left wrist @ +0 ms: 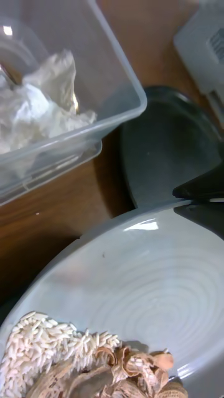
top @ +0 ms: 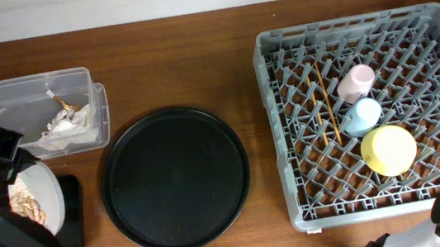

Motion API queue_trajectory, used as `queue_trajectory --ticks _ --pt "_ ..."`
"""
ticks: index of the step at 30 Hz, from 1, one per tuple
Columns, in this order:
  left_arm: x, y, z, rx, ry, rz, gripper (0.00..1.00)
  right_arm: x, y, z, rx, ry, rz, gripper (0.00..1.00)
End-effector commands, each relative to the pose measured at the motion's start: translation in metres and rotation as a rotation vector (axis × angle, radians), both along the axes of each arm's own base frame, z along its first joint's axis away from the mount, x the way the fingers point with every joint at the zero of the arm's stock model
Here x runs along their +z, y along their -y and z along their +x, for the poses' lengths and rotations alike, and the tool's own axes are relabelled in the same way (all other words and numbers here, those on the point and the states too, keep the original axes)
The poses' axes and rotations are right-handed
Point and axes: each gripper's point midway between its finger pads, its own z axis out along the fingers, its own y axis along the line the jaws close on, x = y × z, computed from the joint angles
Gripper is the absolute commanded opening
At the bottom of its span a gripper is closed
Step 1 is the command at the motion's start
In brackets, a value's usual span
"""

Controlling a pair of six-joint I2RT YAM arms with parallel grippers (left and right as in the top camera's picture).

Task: Sort waste into correct bins and load items into the dishwasher rack
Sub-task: 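Tilt the plate with the left gripper to dump scraps onto the small tray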

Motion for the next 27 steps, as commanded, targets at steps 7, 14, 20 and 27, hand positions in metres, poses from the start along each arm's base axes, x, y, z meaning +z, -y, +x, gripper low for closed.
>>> queue_trajectory --ticks 7,14,20,27 --pt "0.026 -0.02 -0.001 0.029 0.233 -0.169 0.01 -0.002 0.0 0.001 -0.009 -0.004 0.012 0.98" --pt "0.032 -0.045 -0.014 0.109 0.299 -0.203 0.01 -0.002 0.0 0.001 -0.009 -0.004 0.012 0.98" --pt "0.041 -0.053 -0.013 0.107 0.449 -0.301 0.01 -0.002 0.0 0.001 -0.009 -0.004 0.012 0.98" --pt "0.051 -0.053 -0.014 0.107 0.563 -0.403 0.01 -0.002 0.0 0.001 -0.009 -0.004 0.012 0.98"
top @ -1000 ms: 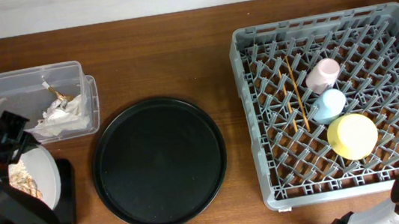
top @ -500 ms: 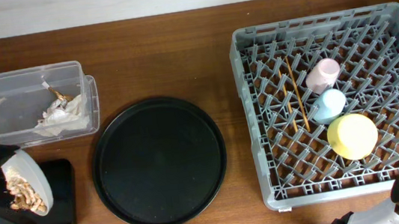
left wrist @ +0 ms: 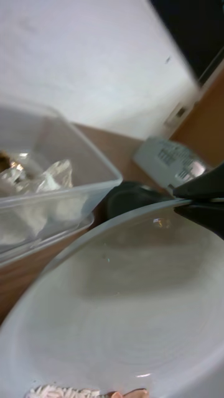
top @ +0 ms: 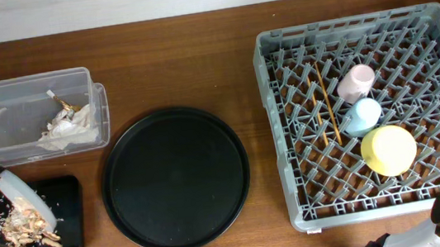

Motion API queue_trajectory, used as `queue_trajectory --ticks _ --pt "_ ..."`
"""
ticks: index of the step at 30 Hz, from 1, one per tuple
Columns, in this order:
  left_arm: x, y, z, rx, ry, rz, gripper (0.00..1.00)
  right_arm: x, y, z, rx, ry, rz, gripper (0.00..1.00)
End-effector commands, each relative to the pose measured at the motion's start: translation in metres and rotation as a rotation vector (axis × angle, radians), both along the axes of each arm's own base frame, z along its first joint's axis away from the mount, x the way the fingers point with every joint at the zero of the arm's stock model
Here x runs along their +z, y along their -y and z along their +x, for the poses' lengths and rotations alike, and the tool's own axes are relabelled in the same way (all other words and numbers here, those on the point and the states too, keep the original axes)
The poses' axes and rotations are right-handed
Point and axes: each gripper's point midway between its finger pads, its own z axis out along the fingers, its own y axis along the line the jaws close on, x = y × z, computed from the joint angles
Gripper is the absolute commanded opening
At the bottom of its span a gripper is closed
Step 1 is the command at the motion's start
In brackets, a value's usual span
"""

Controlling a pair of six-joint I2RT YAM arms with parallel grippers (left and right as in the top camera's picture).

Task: Sort waste into correct bins and load items into the dishwasher rack
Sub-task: 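Tilt the plate with the left gripper to dump scraps onto the small tray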

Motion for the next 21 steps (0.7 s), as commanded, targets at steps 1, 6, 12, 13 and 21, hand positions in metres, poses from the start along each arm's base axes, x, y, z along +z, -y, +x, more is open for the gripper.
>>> queue_trajectory --ticks 1,6,12,13,21 --pt "0.023 -0.002 0.009 -0.011 0.175 -0.034 0.01 -0.002 0.0 0.001 -0.009 -0.004 0.011 0.98" --pt "0.024 -0.013 0.002 0.018 0.2 -0.027 0.01 -0.002 0.0 0.001 -0.009 -0.004 0.011 0.99" --pt "0.025 -0.018 -0.004 0.026 0.215 -0.024 0.01 -0.002 0.0 0.001 -0.009 -0.004 0.011 0.98" --pt "0.024 -0.017 -0.006 0.029 0.206 -0.039 0.01 -0.002 0.0 0.001 -0.009 -0.004 0.011 0.98" --pt "0.025 -0.018 -0.017 0.06 0.182 -0.082 0.01 -0.002 0.0 0.001 -0.009 -0.004 0.011 0.99"
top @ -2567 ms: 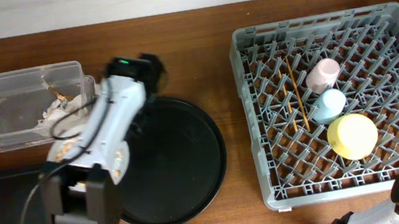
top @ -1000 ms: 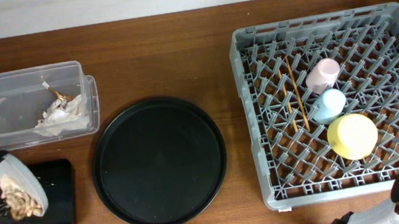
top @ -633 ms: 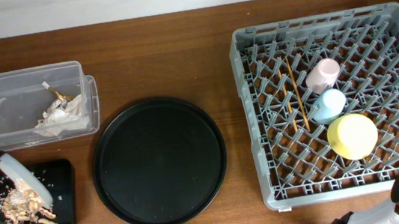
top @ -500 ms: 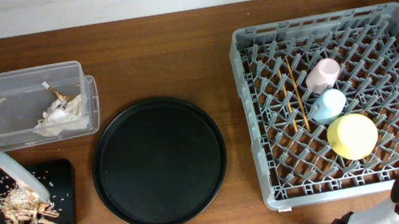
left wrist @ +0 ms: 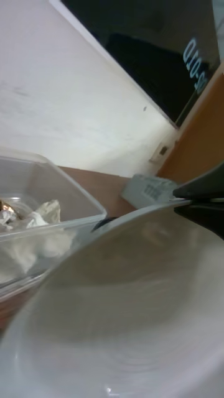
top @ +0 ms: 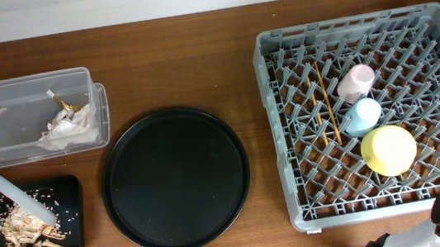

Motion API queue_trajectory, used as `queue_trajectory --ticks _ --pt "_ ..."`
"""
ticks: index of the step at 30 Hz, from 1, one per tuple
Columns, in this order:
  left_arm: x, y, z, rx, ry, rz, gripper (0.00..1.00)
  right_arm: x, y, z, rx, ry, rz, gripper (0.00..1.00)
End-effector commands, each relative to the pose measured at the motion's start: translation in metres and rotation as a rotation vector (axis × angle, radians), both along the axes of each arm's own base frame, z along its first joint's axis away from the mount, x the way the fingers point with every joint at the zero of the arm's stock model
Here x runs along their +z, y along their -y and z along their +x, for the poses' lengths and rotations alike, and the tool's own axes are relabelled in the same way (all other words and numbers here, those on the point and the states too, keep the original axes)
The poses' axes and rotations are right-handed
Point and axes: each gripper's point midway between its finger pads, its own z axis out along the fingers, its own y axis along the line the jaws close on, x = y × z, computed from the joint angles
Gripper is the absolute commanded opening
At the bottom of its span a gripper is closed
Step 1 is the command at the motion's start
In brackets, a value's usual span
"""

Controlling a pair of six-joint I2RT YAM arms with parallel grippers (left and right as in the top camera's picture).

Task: Sort waste into correct bins and load items into the dishwasher rack
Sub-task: 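Tilt the plate with the left gripper to dump scraps onto the small tray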

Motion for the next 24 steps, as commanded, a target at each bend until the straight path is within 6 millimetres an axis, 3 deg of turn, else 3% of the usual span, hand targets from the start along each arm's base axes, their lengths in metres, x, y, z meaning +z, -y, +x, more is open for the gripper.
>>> queue_trajectory --ticks 1,9,12,16,24 --pt "0.006 -0.003 -0.004 0.013 0.016 -0.02 0.01 -0.002 0.0 0.001 -0.008 -0.004 0.012 0.99" --pt "0.011 -0.001 -0.01 0.006 0.028 0.015 0.01 -0.002 0.0 0.001 -0.008 -0.004 0.012 0.98" --pt "0.015 0.013 -0.014 -0.038 -0.009 0.071 0.01 -0.002 0.0 0.001 -0.008 -0.004 0.012 0.98" --pt "0.031 0.055 -0.016 -0.124 -0.016 0.141 0.01 -0.002 0.0 0.001 -0.008 -0.004 0.012 0.98" --pt "0.046 0.18 -0.018 -0.526 -0.023 0.368 0.01 -0.002 0.0 0.001 -0.008 -0.004 0.012 0.98"
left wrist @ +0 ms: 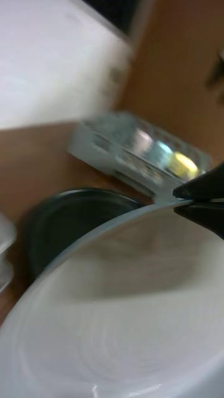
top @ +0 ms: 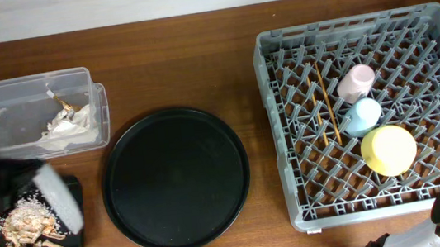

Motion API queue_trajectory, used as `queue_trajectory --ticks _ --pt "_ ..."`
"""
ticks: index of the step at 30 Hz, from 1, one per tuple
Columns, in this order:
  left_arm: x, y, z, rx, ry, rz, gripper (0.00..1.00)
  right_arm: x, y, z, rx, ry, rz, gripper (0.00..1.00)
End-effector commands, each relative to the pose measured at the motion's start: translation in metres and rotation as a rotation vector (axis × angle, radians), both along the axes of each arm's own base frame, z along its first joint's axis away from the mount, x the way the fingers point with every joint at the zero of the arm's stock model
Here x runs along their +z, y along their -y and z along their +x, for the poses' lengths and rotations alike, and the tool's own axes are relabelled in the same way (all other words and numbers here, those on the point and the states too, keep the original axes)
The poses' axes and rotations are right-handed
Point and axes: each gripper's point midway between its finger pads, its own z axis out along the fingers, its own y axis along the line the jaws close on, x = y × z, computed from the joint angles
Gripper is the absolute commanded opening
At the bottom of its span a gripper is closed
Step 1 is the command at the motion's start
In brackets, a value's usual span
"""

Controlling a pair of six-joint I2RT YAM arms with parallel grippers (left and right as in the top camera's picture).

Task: Sort waste into correct bins and load items into the dishwasher rack
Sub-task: 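Tilt the plate with the left gripper to dump scraps onto the small tray, then set the plate back on the round black tray and retract the left gripper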

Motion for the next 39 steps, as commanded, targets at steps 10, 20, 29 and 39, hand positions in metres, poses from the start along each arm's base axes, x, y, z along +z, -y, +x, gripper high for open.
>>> queue_trajectory --ticks 10,20,29,39 --pt "-0.062 0.184 0.006 -0.61 -0.069 0.381 0.01 -0.002 0.0 0.001 -0.009 -0.004 0.012 0.98" --pt "-0.144 0.283 -0.014 -0.802 0.028 0.696 0.01 -0.002 0.0 0.001 -0.009 -0.004 0.012 0.98" --pt "-0.141 0.272 0.003 -0.713 0.098 0.945 0.01 -0.002 0.0 0.001 -0.009 -0.004 0.012 0.98" --pt "-0.175 0.282 -0.008 -0.792 -0.006 0.896 0.02 -0.002 0.0 0.001 -0.009 -0.004 0.012 0.98"
